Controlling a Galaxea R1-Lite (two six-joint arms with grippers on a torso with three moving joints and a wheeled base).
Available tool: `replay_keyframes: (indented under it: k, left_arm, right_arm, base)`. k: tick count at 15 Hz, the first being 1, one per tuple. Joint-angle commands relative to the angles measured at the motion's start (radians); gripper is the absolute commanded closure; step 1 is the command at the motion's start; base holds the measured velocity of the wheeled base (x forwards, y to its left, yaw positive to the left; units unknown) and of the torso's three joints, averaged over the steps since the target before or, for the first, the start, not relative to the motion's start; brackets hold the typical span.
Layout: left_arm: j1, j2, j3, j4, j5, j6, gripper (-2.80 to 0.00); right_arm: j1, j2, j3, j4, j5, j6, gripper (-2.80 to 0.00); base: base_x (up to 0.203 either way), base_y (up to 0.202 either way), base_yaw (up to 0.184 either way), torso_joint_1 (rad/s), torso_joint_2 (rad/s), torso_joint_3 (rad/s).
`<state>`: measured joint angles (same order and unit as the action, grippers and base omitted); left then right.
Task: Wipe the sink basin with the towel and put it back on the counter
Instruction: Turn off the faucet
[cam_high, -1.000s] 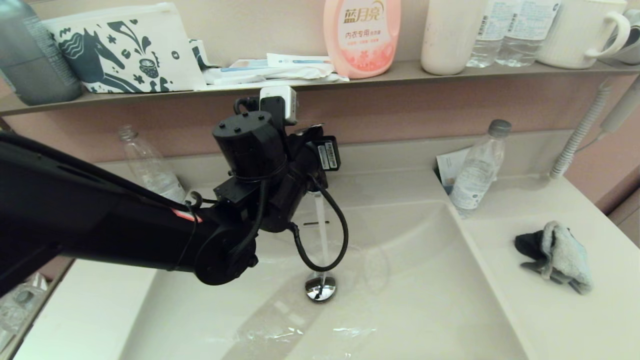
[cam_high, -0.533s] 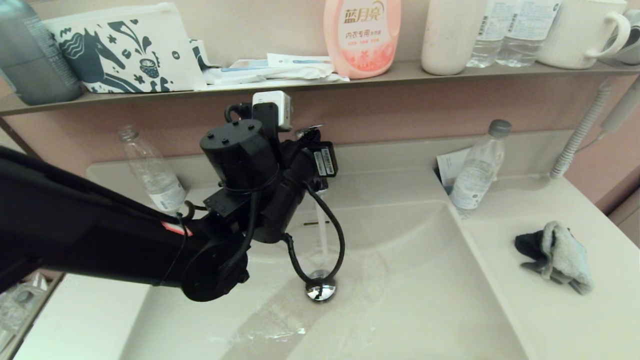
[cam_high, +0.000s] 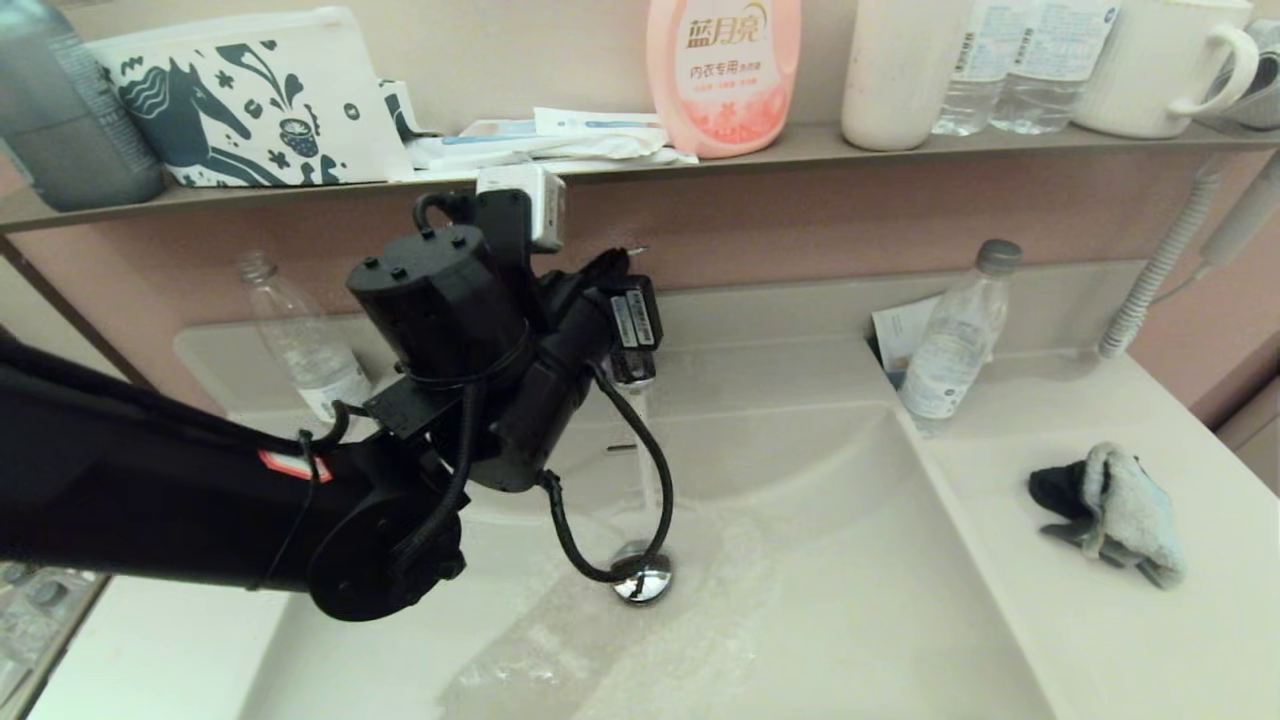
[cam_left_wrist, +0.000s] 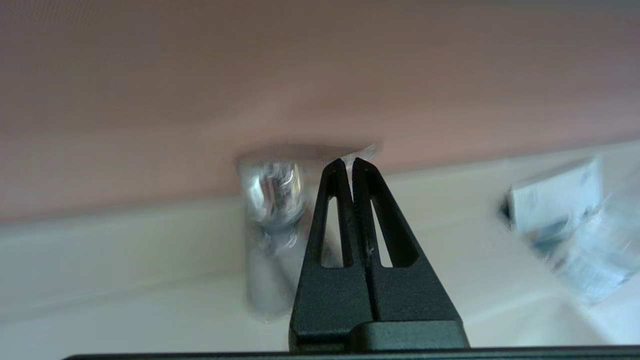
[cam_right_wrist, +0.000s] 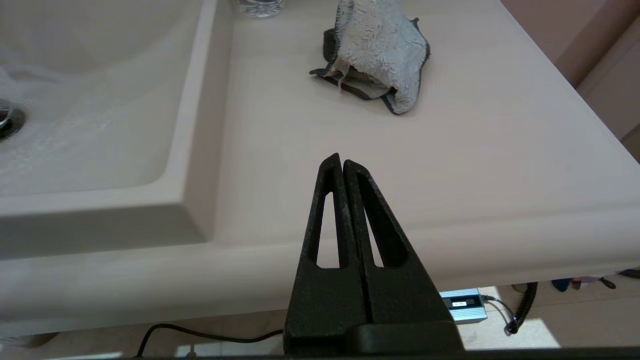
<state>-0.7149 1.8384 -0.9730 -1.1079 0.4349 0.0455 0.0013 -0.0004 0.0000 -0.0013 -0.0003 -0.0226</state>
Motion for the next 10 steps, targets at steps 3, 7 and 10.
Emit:
replay_keyframes:
  k: [3, 7, 10]
  left_arm:
    - [-0.005, -0.066, 0.037, -0.003, 0.003, 0.0, 0.0]
    - [0.004, -0.041, -0.04, 0.01, -0.024, 0.008, 0.0]
    - [0.006, 0.017, -0.109, 0.034, -0.033, 0.008, 0.0]
  right_arm:
    - [0.0, 0.0, 0.0, 0.0, 0.0, 0.0, 0.0]
    - [0.0, 0.0, 0.0, 0.0, 0.0, 0.0, 0.0]
    - [0.0, 0.0, 0.0, 0.0, 0.0, 0.0, 0.0]
  base:
    - [0.0, 0.0, 0.0, 0.0, 0.0, 0.0]
    - [0.0, 0.0, 0.0, 0.0, 0.0, 0.0]
    - [0.0, 0.0, 0.0, 0.0, 0.0, 0.0]
